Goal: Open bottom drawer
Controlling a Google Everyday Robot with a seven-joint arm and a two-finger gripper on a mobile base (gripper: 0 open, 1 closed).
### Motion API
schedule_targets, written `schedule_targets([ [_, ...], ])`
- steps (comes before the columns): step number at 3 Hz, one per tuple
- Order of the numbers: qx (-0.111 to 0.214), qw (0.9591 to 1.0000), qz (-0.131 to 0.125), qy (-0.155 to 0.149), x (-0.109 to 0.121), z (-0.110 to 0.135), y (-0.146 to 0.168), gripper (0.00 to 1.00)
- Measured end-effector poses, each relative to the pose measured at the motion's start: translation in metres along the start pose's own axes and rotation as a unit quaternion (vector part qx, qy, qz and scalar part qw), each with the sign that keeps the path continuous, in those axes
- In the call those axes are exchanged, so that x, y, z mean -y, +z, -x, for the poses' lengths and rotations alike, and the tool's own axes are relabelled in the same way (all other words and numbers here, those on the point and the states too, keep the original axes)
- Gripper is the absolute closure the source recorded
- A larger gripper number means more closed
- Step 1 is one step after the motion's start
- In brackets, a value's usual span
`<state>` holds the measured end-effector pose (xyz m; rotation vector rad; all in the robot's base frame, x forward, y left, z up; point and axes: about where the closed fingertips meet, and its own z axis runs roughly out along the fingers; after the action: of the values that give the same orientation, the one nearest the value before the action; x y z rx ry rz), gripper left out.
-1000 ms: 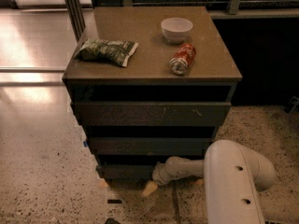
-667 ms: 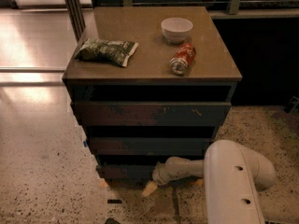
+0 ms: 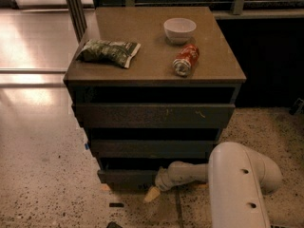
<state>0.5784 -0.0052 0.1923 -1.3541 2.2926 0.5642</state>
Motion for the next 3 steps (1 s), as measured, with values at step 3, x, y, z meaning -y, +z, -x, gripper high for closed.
schedule_targets([
  [3,0.005,0.9994,0.018,0.028,-0.01,-0.009,-0.012,0.0],
])
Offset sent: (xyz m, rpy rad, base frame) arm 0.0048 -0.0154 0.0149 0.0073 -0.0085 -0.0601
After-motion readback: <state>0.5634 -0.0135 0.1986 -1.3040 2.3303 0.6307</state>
